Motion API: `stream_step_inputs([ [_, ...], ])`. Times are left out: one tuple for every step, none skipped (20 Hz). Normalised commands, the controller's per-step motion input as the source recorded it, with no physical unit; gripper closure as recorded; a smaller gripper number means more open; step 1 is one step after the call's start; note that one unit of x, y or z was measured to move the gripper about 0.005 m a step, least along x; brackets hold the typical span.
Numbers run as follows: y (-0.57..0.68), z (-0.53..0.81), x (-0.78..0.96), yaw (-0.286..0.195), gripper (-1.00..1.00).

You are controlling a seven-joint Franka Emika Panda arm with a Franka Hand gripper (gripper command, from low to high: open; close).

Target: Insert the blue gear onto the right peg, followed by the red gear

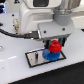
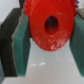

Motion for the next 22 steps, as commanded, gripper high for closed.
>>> stream_step_inputs([
  [-0.24,-0.12,0.07,0.0,1.0],
  [-0.16,-0.05,0.09,0.0,1.0],
  [-0.07,0.01,0.07,0.0,1.0],
  [-0.06,0.04,0.07,0.0,1.0],
  [-0.1,0.05,0.07,0.0,1.0],
  [-0.13,0.03,0.08,0.0,1.0],
  [-0.14,0.01,0.07,0.0,1.0],
  [-0.11,-0.02,0.09,0.0,1.0],
  [-0.17,-0.12,0.09,0.0,1.0],
  [-0.18,-0.21,0.08,0.0,1.0],
  [-0.16,-0.26,0.1,0.0,1.0],
  [-0.16,-0.28,0.09,0.0,1.0],
  [-0.14,-0.32,0.12,0.0,1.0],
  [-0.16,-0.33,0.09,0.0,1.0],
  [-0.14,-0.34,0.08,0.0,1.0],
  [-0.13,-0.34,0.08,0.0,1.0],
  [-0.13,-0.35,0.08,0.0,1.0],
  [-0.13,-0.38,0.09,0.0,1.0],
  [-0.14,-0.37,0.11,0.0,1.0],
  [-0.14,-0.36,0.14,0.0,1.0],
  [-0.12,-0.38,0.13,0.0,1.0],
  [-0.11,-0.35,0.13,0.0,1.0],
])
